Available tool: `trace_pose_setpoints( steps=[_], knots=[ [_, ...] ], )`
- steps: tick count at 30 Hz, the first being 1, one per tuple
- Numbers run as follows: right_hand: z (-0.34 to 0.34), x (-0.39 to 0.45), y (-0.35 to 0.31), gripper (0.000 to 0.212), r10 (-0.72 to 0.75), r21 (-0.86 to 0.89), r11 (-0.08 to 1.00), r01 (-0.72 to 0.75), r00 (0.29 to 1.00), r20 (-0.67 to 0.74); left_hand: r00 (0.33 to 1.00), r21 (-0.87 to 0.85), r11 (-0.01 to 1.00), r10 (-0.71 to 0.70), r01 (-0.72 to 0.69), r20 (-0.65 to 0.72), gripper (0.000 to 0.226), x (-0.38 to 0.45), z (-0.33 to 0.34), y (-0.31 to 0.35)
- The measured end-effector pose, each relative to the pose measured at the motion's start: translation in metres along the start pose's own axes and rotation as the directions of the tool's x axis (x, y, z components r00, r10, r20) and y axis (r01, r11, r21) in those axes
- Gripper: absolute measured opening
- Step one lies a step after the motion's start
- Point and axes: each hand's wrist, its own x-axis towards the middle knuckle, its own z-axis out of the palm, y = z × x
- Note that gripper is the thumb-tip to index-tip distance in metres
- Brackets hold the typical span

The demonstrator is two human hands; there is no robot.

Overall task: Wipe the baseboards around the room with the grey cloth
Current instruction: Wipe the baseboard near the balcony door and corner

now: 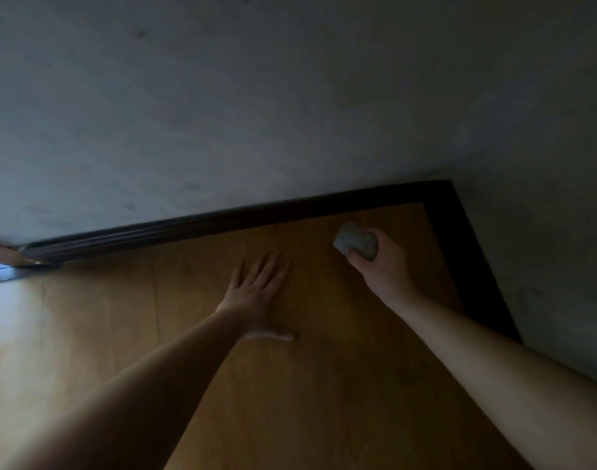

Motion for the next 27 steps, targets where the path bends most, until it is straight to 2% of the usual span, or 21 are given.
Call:
trace_pose_setpoints(
  steps=[3,7,13,15,18,21,23,25,27],
  knots=[
    [-0.026,0.000,0.017,0.042,0.044,-0.037,0.998,-0.046,0.997,-0.061,0.999,-0.029,0.999,-0.018,0.017,-0.039,0.143,0.009,0.009,0.001],
    [-0.054,-0.004,0.033,0.051,0.155,-0.058,0.985,-0.161,0.984,-0.089,0.999,-0.049,0.998,-0.035,0.034,-0.021,0.141,0.008,0.014,0.001],
    [-0.088,-0.029,0.022,0.065,0.219,-0.087,0.970,-0.227,0.971,-0.093,0.996,0.006,0.999,-0.033,0.033,0.079,0.140,0.009,-0.003,0.006],
    [-0.092,-0.040,0.017,0.064,0.221,-0.093,0.969,-0.228,0.971,-0.088,0.996,0.077,0.996,0.028,-0.034,0.089,0.138,0.009,-0.008,0.007],
    [-0.090,-0.047,0.018,0.056,0.240,-0.078,0.964,-0.255,0.957,-0.162,0.949,0.142,0.945,0.272,-0.295,0.159,0.132,0.026,-0.023,0.030],
    [-0.077,-0.048,0.023,0.044,0.293,0.067,0.955,-0.288,0.888,-0.355,0.923,0.083,0.930,0.338,-0.357,0.183,0.139,0.042,-0.030,0.068],
    [-0.062,-0.048,0.029,0.040,0.325,0.156,0.946,-0.286,0.822,-0.467,0.924,0.118,0.926,0.335,-0.360,0.186,0.144,0.049,-0.024,0.075],
    [-0.045,-0.049,0.039,0.046,0.399,0.248,0.916,-0.314,0.768,-0.501,0.927,0.161,0.918,0.337,-0.362,0.163,0.146,0.052,-0.015,0.072],
    [-0.033,-0.049,0.050,0.053,0.457,0.288,0.889,-0.356,0.740,-0.493,0.921,0.131,0.919,0.346,-0.371,0.176,0.146,0.056,-0.009,0.070]
  ],
)
